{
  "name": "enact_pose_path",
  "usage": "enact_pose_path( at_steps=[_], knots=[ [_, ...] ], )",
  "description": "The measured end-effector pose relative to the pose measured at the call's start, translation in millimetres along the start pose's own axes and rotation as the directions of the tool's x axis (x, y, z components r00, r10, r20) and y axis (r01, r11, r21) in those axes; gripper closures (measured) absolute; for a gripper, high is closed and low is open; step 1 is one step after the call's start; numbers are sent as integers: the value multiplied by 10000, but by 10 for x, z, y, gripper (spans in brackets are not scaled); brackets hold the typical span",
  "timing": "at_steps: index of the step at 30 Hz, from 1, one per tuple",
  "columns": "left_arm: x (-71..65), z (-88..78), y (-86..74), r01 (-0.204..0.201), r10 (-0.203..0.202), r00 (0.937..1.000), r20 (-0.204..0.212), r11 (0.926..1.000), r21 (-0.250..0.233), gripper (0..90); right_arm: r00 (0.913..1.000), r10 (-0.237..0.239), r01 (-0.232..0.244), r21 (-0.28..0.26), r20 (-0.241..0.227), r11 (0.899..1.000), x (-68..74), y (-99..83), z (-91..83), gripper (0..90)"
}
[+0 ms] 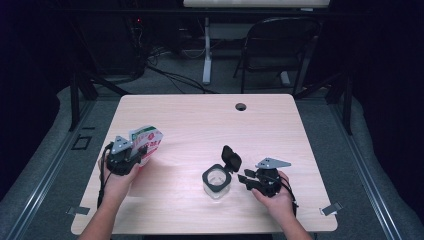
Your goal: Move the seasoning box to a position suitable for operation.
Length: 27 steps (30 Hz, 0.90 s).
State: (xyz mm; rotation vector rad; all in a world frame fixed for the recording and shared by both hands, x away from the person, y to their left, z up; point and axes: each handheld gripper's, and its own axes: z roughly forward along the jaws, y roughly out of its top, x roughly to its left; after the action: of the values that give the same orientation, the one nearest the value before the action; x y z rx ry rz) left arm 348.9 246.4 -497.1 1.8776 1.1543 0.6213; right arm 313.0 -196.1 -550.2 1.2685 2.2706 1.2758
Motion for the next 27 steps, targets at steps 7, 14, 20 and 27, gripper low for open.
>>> enact_pose_path(
  at_steps=[7, 14, 20, 27],
  knots=[
    [196, -209, 51, 278, -300, 9983, -505, 9987, -437, 900, 10000, 12, -12, 6, -20, 10000, -2, 1, 2, 626],
    [272, -296, 66, 491, -526, 9969, -591, 9970, -590, 900, 10000, 19, -19, 6, -8, 10000, -4, 2, 4, 626],
    [252, -336, 94, 422, -454, 9980, -432, 9965, -728, 900, 10000, 64, -64, -16, 2, 10000, -7, 2, -1, 625],
    [146, -338, 142, 227, -231, 9997, -46, 9972, -711, 900, 10000, 38, -38, -1, 30, 10000, -8, 3, -5, 622]
  ],
)
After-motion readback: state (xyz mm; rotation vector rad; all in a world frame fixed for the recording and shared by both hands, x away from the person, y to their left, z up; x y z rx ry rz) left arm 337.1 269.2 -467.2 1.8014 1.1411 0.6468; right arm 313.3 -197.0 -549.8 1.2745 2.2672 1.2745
